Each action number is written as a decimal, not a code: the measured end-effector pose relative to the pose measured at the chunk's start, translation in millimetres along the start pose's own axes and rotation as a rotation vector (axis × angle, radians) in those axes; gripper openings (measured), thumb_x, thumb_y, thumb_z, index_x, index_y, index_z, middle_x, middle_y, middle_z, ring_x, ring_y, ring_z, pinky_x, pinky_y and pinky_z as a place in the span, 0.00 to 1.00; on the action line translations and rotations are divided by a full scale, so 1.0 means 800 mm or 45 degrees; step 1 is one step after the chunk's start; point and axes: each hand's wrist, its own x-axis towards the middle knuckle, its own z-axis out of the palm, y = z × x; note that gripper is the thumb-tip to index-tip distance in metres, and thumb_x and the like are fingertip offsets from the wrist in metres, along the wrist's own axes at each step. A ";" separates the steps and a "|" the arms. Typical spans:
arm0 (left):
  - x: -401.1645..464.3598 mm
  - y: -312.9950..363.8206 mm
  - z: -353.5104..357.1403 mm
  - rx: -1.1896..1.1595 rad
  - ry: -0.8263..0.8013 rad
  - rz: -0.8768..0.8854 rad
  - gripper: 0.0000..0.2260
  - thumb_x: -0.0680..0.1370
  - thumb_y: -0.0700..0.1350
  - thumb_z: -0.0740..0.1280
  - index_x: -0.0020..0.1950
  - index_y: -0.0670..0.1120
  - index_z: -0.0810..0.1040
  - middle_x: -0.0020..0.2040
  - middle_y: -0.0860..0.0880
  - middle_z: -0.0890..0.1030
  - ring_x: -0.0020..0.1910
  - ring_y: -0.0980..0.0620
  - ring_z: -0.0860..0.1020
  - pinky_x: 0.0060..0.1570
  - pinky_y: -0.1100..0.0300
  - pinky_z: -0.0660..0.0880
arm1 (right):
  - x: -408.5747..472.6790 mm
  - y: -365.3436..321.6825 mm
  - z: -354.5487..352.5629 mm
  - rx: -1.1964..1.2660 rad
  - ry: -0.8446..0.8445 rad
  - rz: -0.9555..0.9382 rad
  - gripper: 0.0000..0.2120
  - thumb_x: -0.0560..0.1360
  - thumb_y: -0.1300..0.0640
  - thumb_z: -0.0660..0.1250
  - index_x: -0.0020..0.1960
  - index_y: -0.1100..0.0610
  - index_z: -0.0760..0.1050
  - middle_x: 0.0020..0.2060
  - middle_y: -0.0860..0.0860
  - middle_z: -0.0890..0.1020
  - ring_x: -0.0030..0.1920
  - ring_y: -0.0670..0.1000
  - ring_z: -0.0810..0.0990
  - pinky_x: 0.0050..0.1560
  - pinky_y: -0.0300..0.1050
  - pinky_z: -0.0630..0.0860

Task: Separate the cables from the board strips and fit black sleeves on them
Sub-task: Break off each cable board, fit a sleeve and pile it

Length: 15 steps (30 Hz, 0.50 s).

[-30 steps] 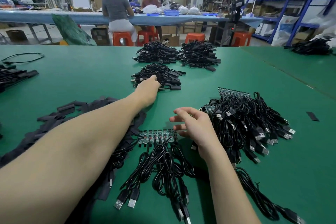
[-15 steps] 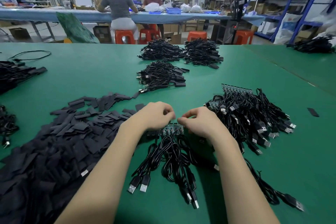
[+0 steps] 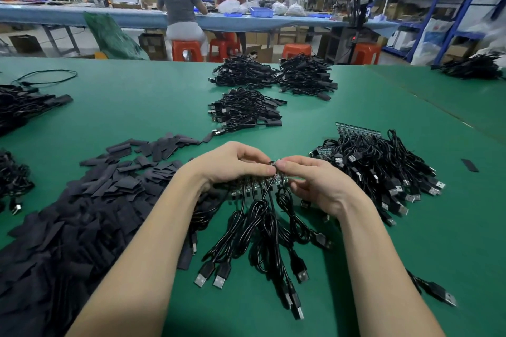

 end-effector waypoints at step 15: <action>-0.005 0.000 0.005 -0.213 -0.040 0.127 0.06 0.71 0.49 0.77 0.47 0.51 0.86 0.48 0.52 0.87 0.46 0.59 0.83 0.51 0.69 0.74 | -0.014 -0.007 0.001 0.432 -0.058 0.118 0.05 0.62 0.59 0.78 0.37 0.55 0.84 0.34 0.50 0.82 0.29 0.46 0.80 0.26 0.37 0.77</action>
